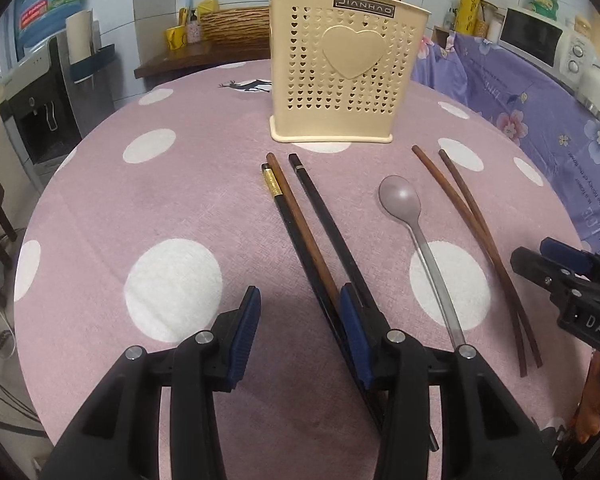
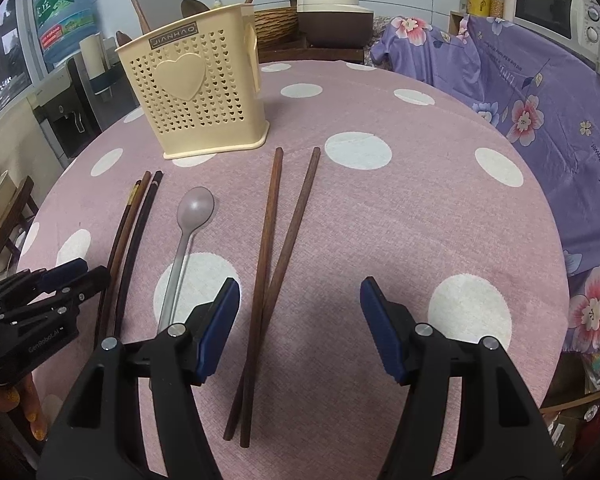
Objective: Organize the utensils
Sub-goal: 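Grasp a gold-banded black chopstick with the left tool while the right tool grasps a brown chopstick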
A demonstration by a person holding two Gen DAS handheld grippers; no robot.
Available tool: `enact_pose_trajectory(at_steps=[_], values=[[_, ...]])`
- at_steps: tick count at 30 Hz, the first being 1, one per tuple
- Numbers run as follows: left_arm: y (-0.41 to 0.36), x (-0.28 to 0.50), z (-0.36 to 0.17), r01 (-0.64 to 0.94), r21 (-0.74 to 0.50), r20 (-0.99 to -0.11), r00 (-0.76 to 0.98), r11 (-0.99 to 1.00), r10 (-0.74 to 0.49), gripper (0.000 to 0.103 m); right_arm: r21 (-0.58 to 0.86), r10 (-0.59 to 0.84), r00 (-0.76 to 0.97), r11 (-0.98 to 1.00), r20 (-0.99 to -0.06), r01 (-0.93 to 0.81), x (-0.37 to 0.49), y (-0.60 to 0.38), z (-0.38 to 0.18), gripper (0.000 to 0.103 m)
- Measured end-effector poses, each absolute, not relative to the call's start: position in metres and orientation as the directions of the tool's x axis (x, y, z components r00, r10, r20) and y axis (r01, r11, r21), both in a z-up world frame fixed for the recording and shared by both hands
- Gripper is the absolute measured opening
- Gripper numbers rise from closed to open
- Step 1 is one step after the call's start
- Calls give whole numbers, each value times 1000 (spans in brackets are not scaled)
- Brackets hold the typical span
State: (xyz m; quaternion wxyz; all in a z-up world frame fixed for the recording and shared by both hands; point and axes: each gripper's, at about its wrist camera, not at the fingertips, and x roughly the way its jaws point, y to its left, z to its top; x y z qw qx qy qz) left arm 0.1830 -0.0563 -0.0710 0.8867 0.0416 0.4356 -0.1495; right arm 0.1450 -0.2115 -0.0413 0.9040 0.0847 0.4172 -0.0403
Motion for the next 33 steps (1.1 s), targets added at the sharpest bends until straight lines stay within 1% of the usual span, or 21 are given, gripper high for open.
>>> enact_pose_trajectory(at_steps=[6,8,11,13,14,16,19,21,22,23,24,26,27,29,33], values=[[-52,185,-71,294,-39,-788,579,955,-210,42,129,-7,654,979,-757,160,145,-217,-43,63],[-41,185,-72,278,-66,-788,574,958,-221,43,120,-19,655,979,-755,167,144,-219,-42,63],[-25,188,-74,219,-25,-797,585,975,-151,42,107,-37,653,978,-756,179,144,-225,-43,63],[-9,192,-73,193,-100,-796,573,976,-195,42,103,-47,651,976,-757,191,146,-231,-43,63],[-6,193,-70,184,-114,-793,575,976,-201,42,105,-47,651,976,-758,193,147,-233,-43,63],[-5,196,-63,175,-112,-777,599,978,-196,42,110,-42,648,975,-760,193,151,-235,-42,63],[-15,205,-57,203,-141,-770,593,969,-237,42,119,-27,654,977,-756,178,156,-233,-39,63],[-26,208,-58,221,-123,-769,595,967,-234,42,110,-30,664,980,-747,168,159,-229,-35,63],[-30,211,-58,226,-117,-770,595,967,-233,42,108,-25,670,982,-742,156,160,-227,-33,60],[-32,214,-58,227,-117,-769,595,967,-233,42,106,-12,680,986,-733,132,163,-224,-31,54],[-32,217,-59,225,-117,-770,594,967,-231,42,102,0,689,989,-725,106,166,-220,-29,51],[-33,222,-60,223,-115,-771,594,968,-229,41,98,37,698,994,-715,48,176,-215,-24,37],[-33,224,-60,221,-118,-771,594,968,-229,39,104,62,695,994,-716,18,182,-212,-23,35],[-32,228,-60,215,-121,-772,593,969,-228,33,119,107,675,992,-730,-29,199,-209,-25,27],[-26,239,-62,197,-156,-781,575,968,-243,28,107,108,646,993,-755,-40,232,-204,-29,22]])
